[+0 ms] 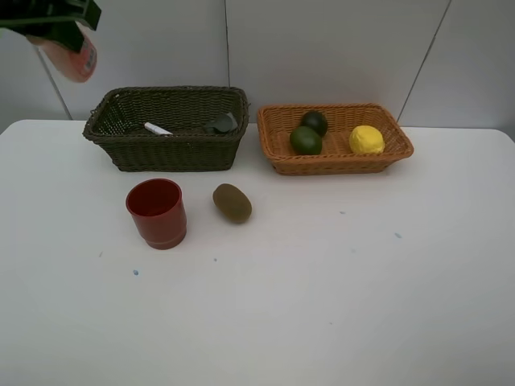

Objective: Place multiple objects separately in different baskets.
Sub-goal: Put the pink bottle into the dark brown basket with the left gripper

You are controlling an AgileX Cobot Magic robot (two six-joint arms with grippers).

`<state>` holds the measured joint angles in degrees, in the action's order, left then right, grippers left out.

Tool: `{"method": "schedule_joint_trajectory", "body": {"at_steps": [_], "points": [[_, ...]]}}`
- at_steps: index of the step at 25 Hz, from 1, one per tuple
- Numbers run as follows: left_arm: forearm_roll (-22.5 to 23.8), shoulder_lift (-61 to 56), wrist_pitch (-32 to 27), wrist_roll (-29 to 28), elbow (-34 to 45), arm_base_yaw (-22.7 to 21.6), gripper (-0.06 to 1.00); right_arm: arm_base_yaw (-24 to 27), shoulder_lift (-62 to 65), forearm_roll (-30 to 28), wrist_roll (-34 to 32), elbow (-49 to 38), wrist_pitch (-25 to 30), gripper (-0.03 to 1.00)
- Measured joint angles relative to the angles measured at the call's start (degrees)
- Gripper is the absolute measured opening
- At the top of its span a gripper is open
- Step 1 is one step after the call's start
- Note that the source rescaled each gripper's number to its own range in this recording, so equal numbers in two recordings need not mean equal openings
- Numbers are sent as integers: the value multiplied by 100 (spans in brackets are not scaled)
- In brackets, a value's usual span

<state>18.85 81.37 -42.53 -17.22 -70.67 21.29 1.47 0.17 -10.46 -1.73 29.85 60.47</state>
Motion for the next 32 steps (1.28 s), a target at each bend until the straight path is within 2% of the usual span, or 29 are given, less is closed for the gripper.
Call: {"method": "schedule_joint_trajectory", "body": {"at_steps": [2,5,11,16,23,32], "points": [[30,553,413,-36,-287,-129,39,0,0,0,0,0,0,100],[48,1496,714,-110,-788,-291,39,0,0,0,0,0,0,100],[24,2946,750,-144,-1954,-407,39,0,0,0,0,0,0,100],[-274,3829,789,-183,-2779,-484,39,0,0,0,0,0,0,100],[-1110,4629,792,-222,-3097,-552,39,0,0,0,0,0,0,100],[-1394,4887,469,-235,-3104,-552,39,0,0,0,0,0,0,100]]}}
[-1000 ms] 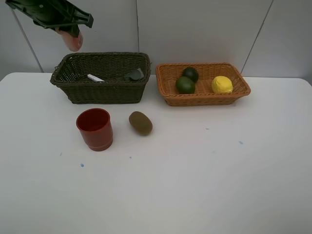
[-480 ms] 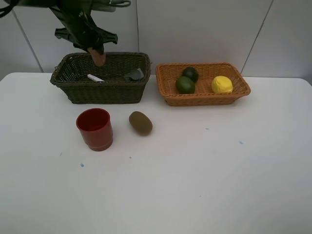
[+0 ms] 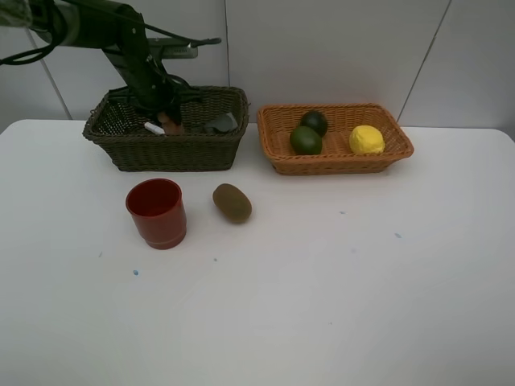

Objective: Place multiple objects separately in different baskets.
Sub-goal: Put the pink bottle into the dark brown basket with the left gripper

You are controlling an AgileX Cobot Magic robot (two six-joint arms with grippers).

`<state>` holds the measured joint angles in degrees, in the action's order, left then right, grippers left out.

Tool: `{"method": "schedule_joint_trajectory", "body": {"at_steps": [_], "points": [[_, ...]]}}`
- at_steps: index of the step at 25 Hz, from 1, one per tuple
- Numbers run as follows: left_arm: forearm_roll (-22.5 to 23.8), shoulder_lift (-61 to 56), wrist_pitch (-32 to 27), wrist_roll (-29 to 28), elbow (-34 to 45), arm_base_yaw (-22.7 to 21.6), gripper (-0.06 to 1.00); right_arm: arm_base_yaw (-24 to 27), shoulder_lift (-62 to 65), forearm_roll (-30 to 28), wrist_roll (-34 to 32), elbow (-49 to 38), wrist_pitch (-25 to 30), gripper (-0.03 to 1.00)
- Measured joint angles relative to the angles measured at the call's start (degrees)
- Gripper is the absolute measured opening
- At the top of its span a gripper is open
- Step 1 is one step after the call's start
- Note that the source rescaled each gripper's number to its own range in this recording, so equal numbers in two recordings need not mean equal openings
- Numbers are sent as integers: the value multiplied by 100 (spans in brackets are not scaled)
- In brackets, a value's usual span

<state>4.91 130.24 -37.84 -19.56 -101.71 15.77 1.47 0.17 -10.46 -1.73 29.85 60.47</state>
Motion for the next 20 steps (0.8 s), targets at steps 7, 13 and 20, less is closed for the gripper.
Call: {"method": "schedule_joint_trajectory", "body": {"at_steps": [7,13,20], "points": [[-13,0,-69,-114,-11,0,39,0,0,0,0,0,0,100],[-13,0,87,-75,-11,0,47,0,0,0,0,0,0,100],[-3,0,87,-117,-11,0,98,0,0,0,0,0,0,100]]}}
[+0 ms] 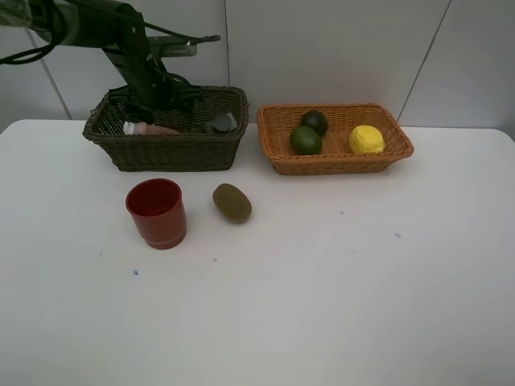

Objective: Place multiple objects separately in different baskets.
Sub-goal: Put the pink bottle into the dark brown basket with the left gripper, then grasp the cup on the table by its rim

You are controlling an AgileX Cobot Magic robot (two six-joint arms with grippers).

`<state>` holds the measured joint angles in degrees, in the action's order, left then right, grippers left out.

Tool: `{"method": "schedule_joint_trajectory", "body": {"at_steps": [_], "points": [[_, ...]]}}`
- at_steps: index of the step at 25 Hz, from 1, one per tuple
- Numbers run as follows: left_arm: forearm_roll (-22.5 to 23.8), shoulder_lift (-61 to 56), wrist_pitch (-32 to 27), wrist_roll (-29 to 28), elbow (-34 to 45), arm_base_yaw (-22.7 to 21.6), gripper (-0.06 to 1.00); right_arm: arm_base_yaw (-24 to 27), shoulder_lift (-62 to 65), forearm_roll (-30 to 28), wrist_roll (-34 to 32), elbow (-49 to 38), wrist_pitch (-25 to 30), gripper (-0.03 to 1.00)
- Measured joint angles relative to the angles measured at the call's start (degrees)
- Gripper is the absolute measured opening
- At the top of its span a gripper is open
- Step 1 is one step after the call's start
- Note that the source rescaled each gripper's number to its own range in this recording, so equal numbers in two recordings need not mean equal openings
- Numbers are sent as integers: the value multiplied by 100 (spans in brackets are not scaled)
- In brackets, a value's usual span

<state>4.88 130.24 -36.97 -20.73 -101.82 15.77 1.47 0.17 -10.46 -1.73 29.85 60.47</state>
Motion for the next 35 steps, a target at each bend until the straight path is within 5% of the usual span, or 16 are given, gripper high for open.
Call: {"method": "schedule_joint_trajectory", "body": {"at_steps": [23,35], "points": [[0,-172,-151,388,0,0,100,0,0,0,0,0,0,100],[-580,-1370,-2453,853,-17,99,100,0,0,0,0,0,0,100]]}}
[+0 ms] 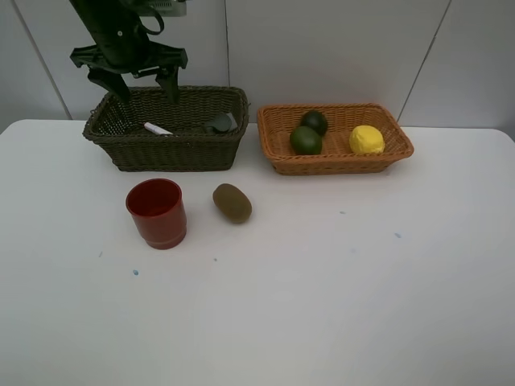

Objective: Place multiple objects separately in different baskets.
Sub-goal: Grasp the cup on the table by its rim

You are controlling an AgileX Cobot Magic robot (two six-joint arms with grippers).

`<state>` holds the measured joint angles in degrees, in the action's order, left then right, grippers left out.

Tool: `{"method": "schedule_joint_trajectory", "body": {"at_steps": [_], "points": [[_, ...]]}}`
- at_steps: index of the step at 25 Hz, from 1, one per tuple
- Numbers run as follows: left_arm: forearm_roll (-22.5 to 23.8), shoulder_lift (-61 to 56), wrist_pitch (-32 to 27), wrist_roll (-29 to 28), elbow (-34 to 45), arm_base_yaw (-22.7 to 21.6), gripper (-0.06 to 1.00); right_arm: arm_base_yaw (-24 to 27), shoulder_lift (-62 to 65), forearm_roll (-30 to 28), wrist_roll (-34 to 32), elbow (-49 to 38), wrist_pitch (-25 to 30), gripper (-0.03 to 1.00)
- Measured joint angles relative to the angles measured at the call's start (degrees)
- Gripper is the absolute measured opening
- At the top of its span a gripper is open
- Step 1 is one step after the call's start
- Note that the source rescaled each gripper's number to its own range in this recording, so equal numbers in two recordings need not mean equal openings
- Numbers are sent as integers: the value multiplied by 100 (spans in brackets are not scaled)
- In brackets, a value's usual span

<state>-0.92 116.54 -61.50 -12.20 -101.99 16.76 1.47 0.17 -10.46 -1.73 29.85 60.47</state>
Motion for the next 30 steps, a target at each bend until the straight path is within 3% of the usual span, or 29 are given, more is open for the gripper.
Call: {"method": "schedule_joint_trajectory", "body": {"at_steps": [4,11,21,30], "points": [[-149,-240,-740,104,0,216,100,0,0,0,0,0,0,100],[-164,-450,-811,124,326,581,100,0,0,0,0,0,0,100],[-61,-500,-823,124,1533,739,100,0,0,0,0,0,0,100],[172,-893,20,124,2598,701,100,0,0,0,0,0,0,100]]}}
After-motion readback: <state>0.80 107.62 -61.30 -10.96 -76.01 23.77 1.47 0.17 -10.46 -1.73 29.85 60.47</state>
